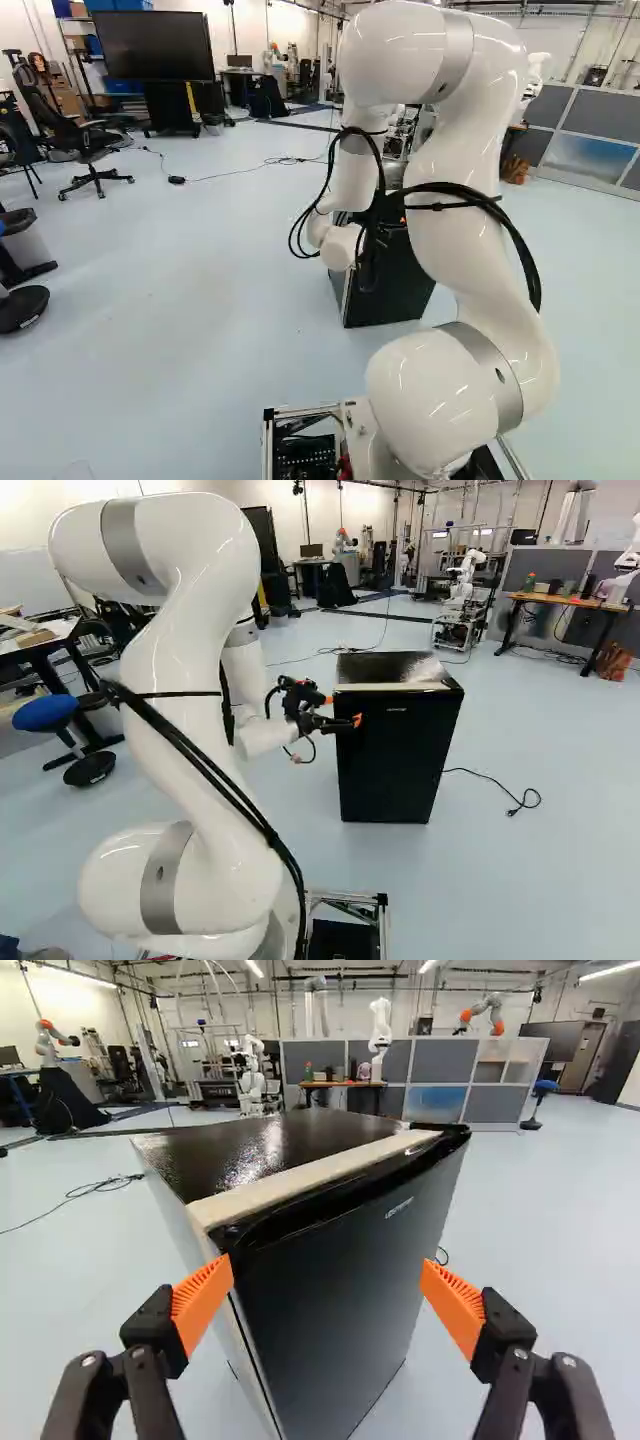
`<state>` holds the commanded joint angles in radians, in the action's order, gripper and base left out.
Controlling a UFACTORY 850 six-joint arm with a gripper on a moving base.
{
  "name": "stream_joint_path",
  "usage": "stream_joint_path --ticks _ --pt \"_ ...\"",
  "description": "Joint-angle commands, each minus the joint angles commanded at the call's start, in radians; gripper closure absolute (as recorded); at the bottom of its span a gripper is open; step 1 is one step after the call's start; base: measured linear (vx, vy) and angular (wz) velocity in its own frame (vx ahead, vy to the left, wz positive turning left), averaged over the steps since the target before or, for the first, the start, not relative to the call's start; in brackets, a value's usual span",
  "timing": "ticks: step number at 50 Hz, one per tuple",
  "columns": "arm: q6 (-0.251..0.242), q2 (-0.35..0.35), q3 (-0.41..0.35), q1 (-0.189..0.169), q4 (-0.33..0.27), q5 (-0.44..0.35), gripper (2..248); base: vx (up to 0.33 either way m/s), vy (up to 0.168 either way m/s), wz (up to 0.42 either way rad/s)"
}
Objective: Grab a drink from the fridge
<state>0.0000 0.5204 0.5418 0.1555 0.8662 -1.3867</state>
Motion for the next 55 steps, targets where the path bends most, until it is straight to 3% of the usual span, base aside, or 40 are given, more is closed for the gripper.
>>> stream_joint_path --ticks 12,28,55 --pt "0.0 -0.025 -0.039 0.021 0.0 0.0 3 0.0 0.0 0.0" --pt "0.0 -0.041 -0.063 0.079 0.0 0.0 3 0.0 0.0 0.0" --pt "0.0 -0.033 -0.05 0.169 0.047 0.0 3 0.0 0.0 0.0"
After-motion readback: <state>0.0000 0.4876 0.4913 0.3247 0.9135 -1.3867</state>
